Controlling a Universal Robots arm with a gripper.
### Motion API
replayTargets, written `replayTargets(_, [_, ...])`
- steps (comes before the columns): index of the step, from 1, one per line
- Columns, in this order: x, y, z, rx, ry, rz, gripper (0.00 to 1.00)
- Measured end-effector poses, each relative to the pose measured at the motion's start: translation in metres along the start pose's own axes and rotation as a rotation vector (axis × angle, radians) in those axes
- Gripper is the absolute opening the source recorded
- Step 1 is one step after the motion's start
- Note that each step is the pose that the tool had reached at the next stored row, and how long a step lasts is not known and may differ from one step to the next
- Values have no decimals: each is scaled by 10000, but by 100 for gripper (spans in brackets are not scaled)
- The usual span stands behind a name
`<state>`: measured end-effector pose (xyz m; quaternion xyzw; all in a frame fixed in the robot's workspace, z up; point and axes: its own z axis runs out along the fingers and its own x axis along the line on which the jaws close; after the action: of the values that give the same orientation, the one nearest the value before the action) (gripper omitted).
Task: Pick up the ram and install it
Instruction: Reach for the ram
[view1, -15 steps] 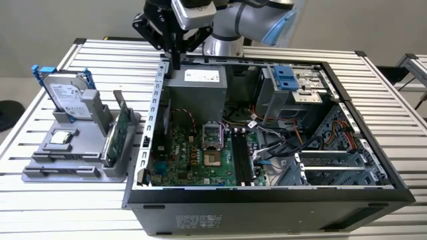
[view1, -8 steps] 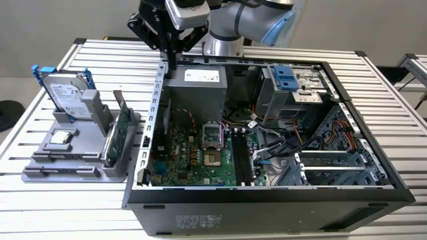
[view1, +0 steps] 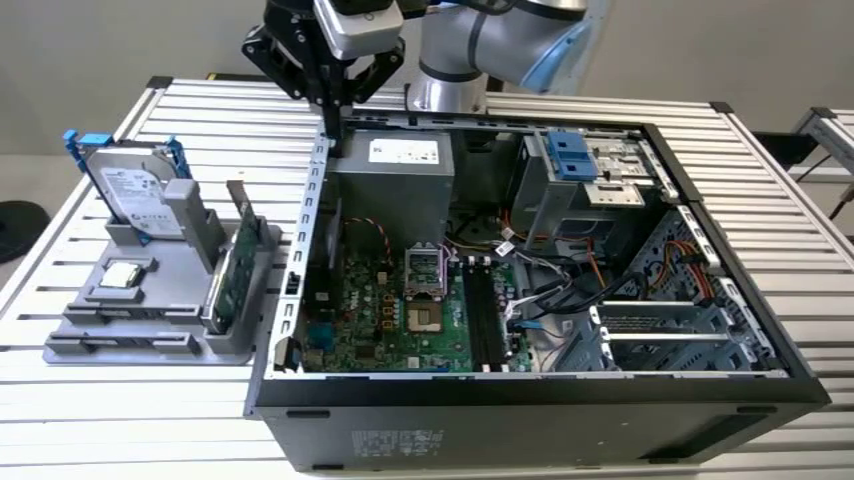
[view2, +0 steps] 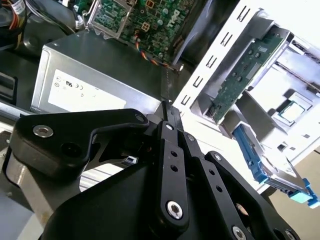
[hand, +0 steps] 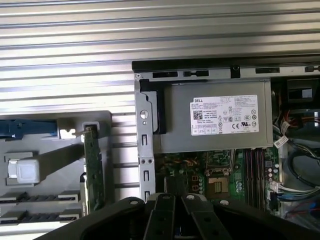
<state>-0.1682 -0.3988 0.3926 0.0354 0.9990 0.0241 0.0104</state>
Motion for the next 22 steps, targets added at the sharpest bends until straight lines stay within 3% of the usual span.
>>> replayTargets(22, [375,-27,-8,0,0,3,0])
